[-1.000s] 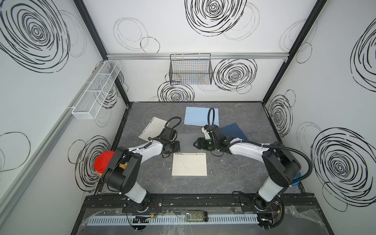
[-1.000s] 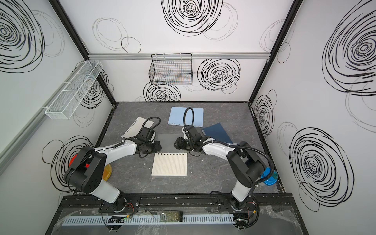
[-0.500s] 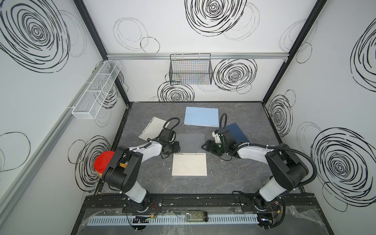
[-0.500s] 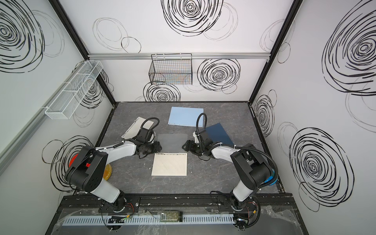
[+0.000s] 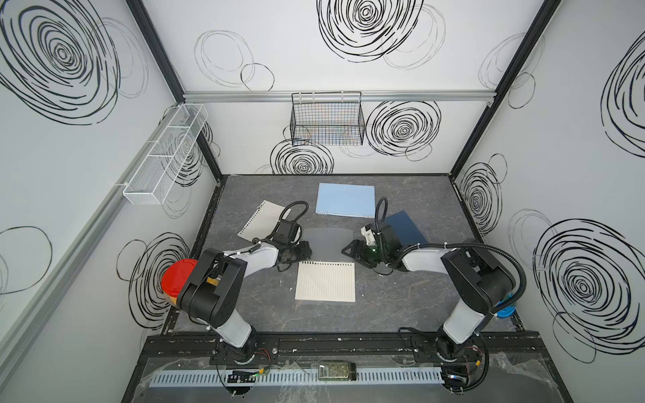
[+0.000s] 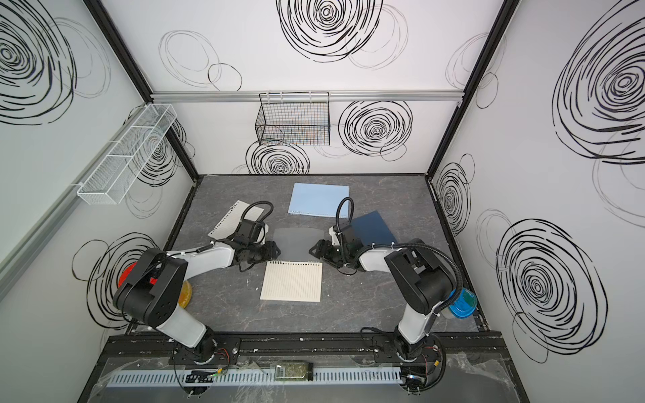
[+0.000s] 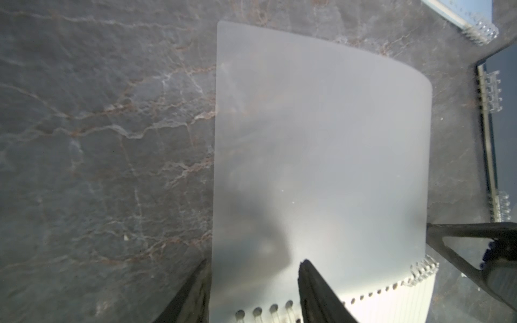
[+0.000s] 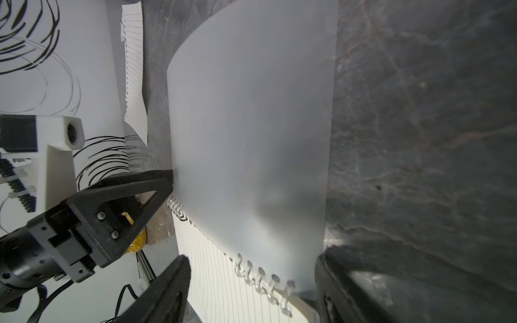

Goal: Tear off pages from different notebooks
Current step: Close the notebook at the center of the board.

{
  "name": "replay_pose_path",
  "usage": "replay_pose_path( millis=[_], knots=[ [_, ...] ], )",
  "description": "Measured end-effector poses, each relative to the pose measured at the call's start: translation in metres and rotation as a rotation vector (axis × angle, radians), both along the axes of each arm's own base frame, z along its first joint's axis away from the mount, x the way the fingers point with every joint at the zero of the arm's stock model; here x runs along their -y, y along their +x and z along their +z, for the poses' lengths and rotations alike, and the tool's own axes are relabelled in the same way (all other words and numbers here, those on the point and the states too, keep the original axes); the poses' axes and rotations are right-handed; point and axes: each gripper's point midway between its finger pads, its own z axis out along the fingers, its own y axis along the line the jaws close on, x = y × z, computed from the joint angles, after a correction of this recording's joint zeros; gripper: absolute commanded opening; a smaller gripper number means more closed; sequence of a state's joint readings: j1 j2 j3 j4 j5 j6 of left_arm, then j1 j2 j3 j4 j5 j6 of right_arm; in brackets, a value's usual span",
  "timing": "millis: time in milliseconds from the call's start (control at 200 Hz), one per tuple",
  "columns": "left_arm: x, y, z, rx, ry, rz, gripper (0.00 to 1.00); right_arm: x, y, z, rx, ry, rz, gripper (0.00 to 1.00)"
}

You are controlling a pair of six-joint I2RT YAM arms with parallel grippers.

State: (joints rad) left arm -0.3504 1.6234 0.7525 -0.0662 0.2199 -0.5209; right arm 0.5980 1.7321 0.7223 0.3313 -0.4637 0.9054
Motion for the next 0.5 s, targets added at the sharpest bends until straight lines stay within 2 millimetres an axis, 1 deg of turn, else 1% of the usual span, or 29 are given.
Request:
replay_pose_path(
  millis=[290,395,500],
  knots=[
    [0.001,0.003,0.000,0.009,-0.005,0.002,0.54,-0.001,0.002,0.007,-0.001,0.127,-0.023,0.74],
    [0.004,0.005,0.000,0.018,-0.016,-0.004,0.53,-0.009,0.004,0.016,0.015,0.192,0.003,0.74],
    [0.007,0.006,0.000,0.023,-0.026,-0.010,0.53,-0.016,0.004,0.020,0.018,0.234,0.026,0.74]
  ],
)
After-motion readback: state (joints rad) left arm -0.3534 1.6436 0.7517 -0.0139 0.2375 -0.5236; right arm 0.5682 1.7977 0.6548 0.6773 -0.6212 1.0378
